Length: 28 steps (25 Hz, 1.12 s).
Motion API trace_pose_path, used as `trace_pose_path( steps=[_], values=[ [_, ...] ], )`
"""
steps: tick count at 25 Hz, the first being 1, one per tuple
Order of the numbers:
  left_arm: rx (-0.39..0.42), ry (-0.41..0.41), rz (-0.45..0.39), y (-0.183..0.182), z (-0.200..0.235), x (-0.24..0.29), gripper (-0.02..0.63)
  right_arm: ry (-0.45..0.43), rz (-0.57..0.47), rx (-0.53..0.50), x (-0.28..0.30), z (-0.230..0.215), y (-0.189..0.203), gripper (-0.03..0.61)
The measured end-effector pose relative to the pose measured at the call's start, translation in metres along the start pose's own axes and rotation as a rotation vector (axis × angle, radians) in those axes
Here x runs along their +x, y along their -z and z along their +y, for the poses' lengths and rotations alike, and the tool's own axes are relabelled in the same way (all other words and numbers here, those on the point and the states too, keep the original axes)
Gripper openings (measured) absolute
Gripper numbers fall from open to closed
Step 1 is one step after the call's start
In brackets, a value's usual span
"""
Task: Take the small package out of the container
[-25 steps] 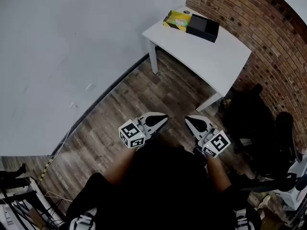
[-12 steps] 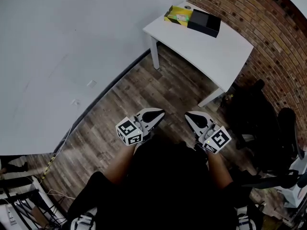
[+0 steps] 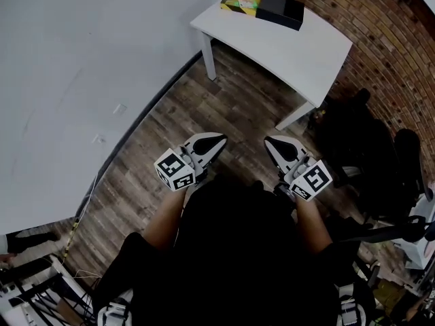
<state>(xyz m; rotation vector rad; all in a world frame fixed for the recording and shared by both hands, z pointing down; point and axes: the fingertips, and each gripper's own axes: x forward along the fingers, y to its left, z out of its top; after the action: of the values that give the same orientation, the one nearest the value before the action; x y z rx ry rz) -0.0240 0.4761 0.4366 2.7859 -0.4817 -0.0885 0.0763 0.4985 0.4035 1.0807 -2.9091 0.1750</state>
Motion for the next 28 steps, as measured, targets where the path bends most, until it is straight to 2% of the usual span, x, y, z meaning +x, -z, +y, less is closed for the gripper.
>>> trace_pose_path(
  steps=[17,23,28],
  values=[
    [-0.033,0.139,0.021,0.009,0.033,-0.03,0.014,0.106,0.043,-0.008,0.042,0.034,0.009,0.005],
    [-0.056,0.132,0.018,0.012,0.047,-0.028,0.014,0.129,0.064,0.001,0.044,0.023,0.013,0.005],
    [-0.061,0.082,0.012,0.011,0.076,-0.029,0.014,0.11,0.055,0.026,0.067,0.001,0.02,0.005]
  ],
)
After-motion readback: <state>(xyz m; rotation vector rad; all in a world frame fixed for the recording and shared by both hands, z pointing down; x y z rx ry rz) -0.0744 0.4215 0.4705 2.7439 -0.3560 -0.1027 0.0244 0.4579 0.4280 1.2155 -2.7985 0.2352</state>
